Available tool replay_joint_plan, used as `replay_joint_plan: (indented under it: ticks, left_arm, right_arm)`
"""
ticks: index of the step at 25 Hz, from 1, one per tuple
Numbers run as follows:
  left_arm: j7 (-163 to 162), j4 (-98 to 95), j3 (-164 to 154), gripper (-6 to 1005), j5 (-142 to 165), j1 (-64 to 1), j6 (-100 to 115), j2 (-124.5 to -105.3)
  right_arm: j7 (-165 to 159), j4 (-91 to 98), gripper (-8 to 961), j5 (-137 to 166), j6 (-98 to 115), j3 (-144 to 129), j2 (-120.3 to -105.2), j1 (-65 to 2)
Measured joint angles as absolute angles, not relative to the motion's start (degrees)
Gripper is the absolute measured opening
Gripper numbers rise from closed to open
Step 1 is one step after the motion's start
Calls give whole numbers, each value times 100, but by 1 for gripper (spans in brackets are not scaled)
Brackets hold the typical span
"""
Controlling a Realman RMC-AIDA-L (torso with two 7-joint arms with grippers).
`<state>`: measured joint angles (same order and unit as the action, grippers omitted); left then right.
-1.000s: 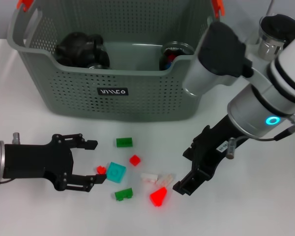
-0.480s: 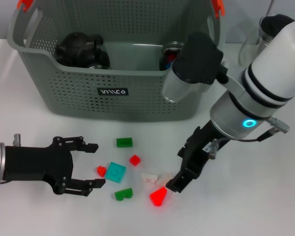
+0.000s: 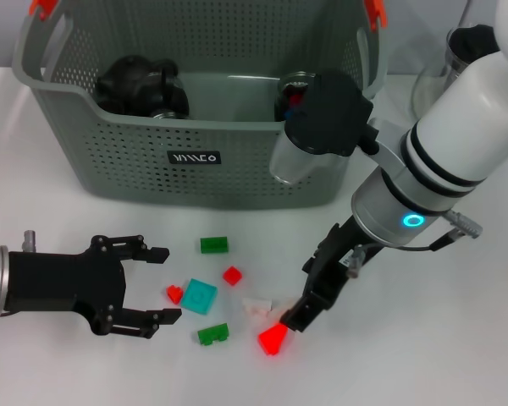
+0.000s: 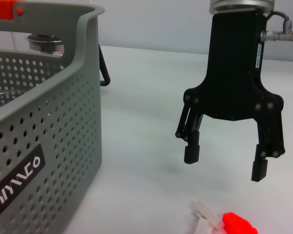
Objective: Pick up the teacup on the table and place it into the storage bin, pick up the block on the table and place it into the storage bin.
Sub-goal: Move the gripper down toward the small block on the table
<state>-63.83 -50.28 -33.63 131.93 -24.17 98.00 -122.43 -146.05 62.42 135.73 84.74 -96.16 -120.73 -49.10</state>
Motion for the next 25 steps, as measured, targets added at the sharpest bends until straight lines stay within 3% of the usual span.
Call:
replay_joint_plan:
  ticks: [25]
  left_arm:
    - [-6356,-4961,-3346,847,13193,-2433,9776,-12243]
  right_arm:
    - [-15262,5813,912,13414,6770,-10953,-12094,-4869]
